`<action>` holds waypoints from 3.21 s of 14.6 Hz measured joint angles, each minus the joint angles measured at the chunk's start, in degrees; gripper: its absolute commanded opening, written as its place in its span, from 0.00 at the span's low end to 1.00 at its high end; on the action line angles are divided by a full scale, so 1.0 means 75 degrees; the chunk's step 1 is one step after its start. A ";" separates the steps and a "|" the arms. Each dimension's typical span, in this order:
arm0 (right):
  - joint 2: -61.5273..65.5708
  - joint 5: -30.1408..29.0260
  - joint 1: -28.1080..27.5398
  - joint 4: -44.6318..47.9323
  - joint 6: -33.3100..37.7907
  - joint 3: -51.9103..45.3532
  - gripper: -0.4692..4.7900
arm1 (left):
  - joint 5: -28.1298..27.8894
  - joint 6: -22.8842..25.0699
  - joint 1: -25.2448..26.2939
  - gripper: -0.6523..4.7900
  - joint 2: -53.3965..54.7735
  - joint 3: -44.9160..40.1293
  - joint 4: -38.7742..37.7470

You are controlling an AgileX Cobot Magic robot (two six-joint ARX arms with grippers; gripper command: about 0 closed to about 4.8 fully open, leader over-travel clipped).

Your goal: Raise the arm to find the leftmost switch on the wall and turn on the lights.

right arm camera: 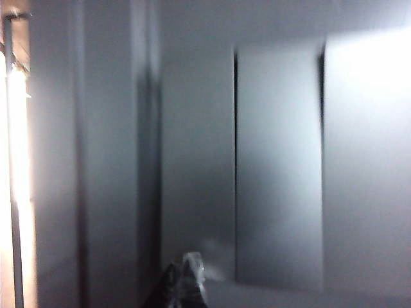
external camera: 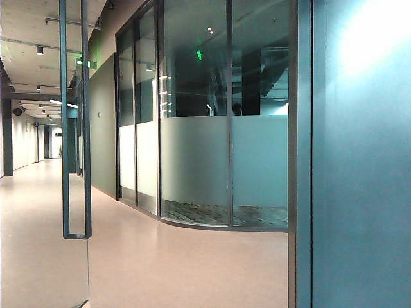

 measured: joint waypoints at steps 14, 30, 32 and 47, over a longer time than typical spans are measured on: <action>-0.0650 0.0058 0.0003 -0.1230 0.0221 -0.0003 0.09 | 0.0085 -0.0178 0.0000 0.11 -0.0041 0.0000 0.0029; -0.8530 -0.0323 0.0012 -0.2110 0.0790 -0.7752 0.09 | -0.0950 0.2253 0.0000 0.11 -0.0970 -0.0143 -0.4637; -0.9891 0.0029 0.0012 -0.2159 0.0819 -0.8973 0.09 | -0.1853 0.3745 0.0000 0.11 -0.1804 -0.0871 -0.6577; -1.1048 0.0338 0.0012 -0.3555 0.0828 -0.9949 0.09 | -0.5852 0.3605 0.0006 0.11 -0.8591 -0.7595 -0.5779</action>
